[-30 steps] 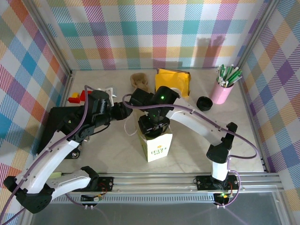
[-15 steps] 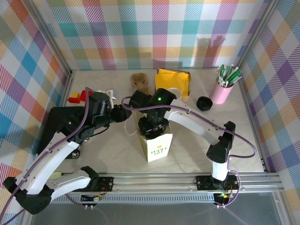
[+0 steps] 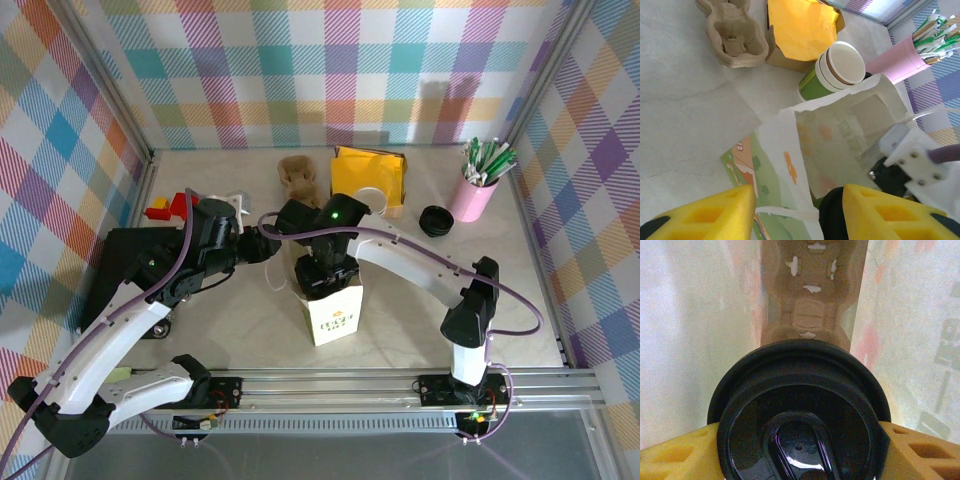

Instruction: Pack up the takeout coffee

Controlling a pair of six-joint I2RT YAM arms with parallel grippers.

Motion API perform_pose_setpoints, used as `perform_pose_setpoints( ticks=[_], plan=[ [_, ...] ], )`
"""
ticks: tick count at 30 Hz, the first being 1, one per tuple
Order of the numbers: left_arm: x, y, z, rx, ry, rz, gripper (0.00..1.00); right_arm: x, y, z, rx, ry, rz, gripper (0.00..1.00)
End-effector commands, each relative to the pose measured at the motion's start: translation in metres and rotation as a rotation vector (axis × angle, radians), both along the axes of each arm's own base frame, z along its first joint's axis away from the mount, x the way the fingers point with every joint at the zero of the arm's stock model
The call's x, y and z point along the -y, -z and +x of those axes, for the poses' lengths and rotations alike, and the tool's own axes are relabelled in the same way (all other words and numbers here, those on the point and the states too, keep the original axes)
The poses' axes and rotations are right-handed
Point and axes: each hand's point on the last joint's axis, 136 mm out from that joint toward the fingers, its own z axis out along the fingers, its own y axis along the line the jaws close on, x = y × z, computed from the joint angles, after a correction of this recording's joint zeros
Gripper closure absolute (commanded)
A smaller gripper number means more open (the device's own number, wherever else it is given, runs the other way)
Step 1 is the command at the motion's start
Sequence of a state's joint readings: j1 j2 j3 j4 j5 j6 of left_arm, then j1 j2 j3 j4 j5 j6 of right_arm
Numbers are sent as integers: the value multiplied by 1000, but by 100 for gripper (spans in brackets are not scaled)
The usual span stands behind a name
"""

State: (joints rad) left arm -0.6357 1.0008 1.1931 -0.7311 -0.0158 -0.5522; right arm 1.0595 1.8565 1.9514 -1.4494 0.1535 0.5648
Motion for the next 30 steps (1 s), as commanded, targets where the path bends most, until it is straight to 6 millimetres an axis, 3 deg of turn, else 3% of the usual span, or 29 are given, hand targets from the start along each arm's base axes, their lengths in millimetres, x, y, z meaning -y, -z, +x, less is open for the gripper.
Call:
perform_pose_setpoints(
  ticks=[1,30],
  plan=[
    [-6,-1,-1,20,-3,11,51,2,2,-3,-14,14,15,50],
    [-8,7,-4,12,-8,6,49,3,37,-4,-45,75,2,50]
  ],
)
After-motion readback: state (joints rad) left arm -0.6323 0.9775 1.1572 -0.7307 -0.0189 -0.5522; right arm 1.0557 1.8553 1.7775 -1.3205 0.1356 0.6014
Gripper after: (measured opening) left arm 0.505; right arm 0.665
